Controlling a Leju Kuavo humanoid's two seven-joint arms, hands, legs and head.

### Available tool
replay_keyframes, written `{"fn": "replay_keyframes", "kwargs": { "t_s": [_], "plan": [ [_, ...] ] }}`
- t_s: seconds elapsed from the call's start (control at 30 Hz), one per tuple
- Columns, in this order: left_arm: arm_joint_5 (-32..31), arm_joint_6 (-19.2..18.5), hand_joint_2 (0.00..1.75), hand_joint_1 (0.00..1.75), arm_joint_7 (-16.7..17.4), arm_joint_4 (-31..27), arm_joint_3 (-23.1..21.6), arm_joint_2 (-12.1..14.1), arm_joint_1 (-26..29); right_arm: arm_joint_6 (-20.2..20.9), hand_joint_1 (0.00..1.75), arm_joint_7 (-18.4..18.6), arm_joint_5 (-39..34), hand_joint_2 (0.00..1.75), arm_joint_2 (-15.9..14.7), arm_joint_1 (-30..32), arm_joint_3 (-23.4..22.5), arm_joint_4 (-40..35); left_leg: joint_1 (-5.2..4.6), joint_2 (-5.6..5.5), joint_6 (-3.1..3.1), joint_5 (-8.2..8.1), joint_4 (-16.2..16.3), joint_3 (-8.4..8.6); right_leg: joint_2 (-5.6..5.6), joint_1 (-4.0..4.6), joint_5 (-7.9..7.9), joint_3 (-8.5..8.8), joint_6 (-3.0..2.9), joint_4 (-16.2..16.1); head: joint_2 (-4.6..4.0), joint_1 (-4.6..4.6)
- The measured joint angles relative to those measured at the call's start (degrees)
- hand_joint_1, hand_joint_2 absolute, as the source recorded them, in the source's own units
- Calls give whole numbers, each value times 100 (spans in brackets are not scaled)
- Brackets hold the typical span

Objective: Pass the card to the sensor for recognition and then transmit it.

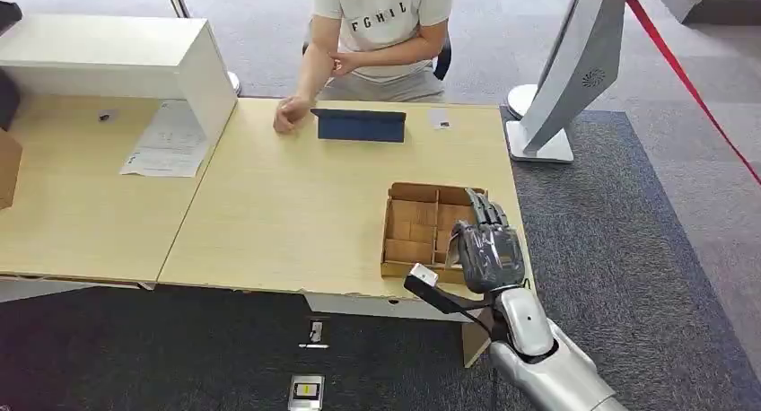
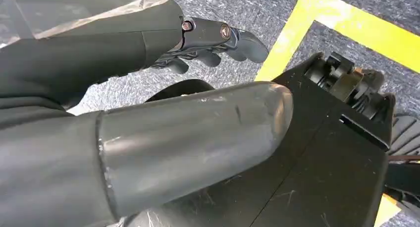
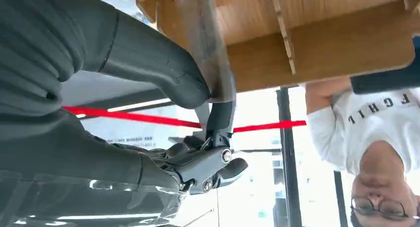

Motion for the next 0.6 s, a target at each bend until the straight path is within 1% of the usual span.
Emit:
{"fn": "replay_keyframes", "kwargs": {
  "t_s": [0.17,0.33,0.47,0.6],
  "plan": [
    [-4,-46,0,0,13,0,0,0,-9,-20,175,-52,68,175,-20,-84,2,-87,0,0,0,0,0,0,0,0,0,0,0,0,0,-2],
    [20,-57,0,0,37,0,0,2,-11,-214,175,-232,-87,175,-22,-173,11,-92,0,0,0,0,0,0,0,0,0,0,0,0,0,0],
    [22,-55,0,0,61,0,0,4,-16,-405,175,-286,-240,175,-17,-289,55,-44,0,0,0,0,0,-1,0,0,0,0,0,1,0,0],
    [4,-61,0,0,74,0,0,4,-37,-450,175,-348,-201,175,2,-468,118,48,0,0,0,1,0,-2,0,0,1,1,0,2,0,0]
  ]
}}
